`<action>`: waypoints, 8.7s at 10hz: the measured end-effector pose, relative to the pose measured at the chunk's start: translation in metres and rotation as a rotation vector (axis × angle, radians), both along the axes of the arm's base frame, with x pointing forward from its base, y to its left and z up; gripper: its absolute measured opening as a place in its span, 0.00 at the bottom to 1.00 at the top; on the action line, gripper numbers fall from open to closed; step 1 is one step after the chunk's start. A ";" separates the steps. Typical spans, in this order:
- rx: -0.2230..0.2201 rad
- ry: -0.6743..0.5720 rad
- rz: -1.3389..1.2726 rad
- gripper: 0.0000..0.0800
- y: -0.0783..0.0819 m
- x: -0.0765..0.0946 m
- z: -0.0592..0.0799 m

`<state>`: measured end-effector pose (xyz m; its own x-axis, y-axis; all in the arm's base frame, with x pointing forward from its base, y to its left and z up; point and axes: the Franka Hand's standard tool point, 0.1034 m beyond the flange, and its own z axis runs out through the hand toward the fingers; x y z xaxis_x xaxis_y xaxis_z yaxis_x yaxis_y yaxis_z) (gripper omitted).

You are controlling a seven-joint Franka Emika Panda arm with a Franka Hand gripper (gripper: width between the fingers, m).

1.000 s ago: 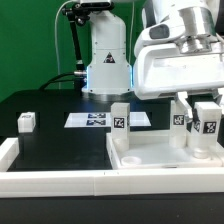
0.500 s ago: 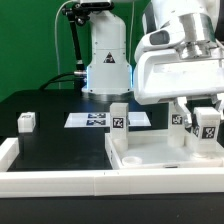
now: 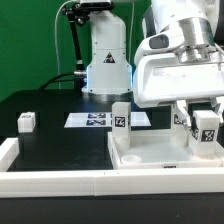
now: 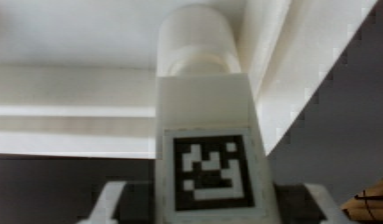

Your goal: Assemble square table

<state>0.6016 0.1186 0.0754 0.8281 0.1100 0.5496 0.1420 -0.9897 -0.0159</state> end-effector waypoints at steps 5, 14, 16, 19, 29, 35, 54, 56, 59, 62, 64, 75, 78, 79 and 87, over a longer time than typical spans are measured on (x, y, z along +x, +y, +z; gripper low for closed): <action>0.000 0.002 0.000 0.78 0.000 0.000 0.000; 0.011 0.112 0.016 0.81 0.001 -0.002 0.015; 0.021 0.232 0.023 0.81 0.000 0.002 0.016; 0.038 0.461 0.042 0.81 0.001 -0.002 0.014; 0.021 0.534 0.055 0.36 -0.006 0.009 0.012; 0.149 0.566 -0.284 0.36 -0.009 0.009 0.010; 0.284 0.592 -0.789 0.81 -0.006 0.008 0.010; 0.242 0.589 -0.651 0.81 -0.001 0.007 0.010; 0.153 0.580 -0.399 0.81 0.003 0.005 0.010; 0.080 0.562 -0.202 0.81 0.004 0.005 0.009; 0.024 0.534 -0.050 0.81 0.004 0.006 0.009; 0.128 0.555 -0.312 0.37 -0.004 0.007 0.008; 0.231 0.561 -0.629 0.37 -0.005 0.007 0.007; 0.265 0.559 -0.731 0.37 -0.005 0.007 0.007; 0.378 0.564 -1.074 0.57 -0.003 0.007 0.008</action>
Offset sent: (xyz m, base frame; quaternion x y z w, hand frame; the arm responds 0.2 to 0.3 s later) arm 0.0000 0.0000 0.0000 0.0000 0.0000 0.0000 1.0000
